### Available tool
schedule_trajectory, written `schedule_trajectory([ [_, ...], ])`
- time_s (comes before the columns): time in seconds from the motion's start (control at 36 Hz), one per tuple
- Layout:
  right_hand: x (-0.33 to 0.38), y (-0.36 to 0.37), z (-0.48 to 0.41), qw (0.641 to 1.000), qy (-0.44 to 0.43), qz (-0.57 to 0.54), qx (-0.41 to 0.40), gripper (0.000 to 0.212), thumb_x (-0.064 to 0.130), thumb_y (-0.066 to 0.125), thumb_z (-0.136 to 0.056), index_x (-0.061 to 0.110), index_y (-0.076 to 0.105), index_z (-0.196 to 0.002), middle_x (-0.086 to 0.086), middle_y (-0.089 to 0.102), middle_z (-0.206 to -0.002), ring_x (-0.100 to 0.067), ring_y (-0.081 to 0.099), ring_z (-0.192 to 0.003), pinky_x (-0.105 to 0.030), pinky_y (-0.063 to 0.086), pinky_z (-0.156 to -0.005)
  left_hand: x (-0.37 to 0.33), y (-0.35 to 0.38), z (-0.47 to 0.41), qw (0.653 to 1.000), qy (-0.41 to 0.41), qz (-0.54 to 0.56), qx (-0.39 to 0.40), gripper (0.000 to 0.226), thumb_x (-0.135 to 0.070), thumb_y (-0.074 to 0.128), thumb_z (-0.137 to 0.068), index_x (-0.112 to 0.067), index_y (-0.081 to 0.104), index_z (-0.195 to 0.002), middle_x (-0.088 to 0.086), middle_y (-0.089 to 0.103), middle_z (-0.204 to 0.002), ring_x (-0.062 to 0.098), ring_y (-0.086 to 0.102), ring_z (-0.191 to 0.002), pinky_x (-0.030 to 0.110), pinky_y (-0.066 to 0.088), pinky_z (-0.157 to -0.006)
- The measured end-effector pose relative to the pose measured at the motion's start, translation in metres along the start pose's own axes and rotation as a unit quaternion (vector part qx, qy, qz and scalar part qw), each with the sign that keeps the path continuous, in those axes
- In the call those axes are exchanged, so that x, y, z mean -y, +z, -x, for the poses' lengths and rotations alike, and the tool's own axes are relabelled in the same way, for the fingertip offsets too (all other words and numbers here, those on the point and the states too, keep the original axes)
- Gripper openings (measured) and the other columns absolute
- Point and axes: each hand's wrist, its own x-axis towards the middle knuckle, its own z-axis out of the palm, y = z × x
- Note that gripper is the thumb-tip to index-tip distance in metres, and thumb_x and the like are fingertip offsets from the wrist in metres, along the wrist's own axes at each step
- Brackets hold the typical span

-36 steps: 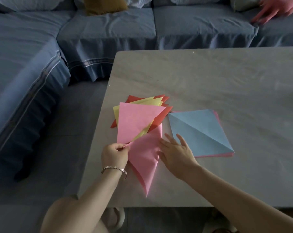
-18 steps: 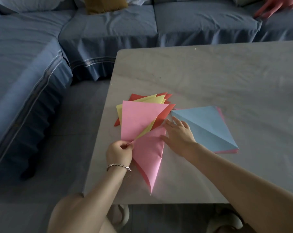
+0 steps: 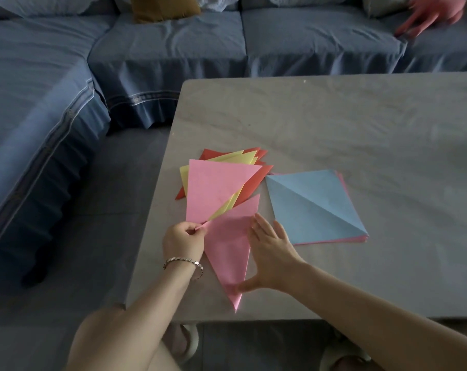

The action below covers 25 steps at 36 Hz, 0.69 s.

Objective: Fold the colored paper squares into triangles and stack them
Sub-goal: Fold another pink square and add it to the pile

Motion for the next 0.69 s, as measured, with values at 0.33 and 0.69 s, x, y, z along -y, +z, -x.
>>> schedule_trajectory([
  [0.33,0.013,0.016,0.017,0.999,-0.039,0.002,-0.008,0.130,0.079,0.054,-0.063,-0.002,-0.007,-0.144,-0.016,-0.012,-0.154,-0.032,-0.018,-0.140,-0.051,-0.006,-0.114,-0.003,-0.001,0.006,1.000,-0.006,-0.004,-0.001,0.008,-0.010,0.064,-0.078,-0.007,0.071,-0.080,0.006,0.064,-0.071,0.020,0.055,-0.068,0.022,0.035,-0.062],
  [0.69,-0.080,0.015,0.035,0.931,0.006,-0.232,-0.282,0.029,0.023,0.074,-0.076,0.016,0.068,-0.103,-0.005,0.060,-0.121,-0.025,0.058,-0.111,-0.039,0.046,-0.094,-0.052,-0.027,-0.013,0.985,0.157,0.043,-0.056,0.010,-0.010,0.064,-0.081,-0.002,0.069,-0.083,0.006,0.063,-0.075,0.018,0.056,-0.072,0.017,0.039,-0.057],
])
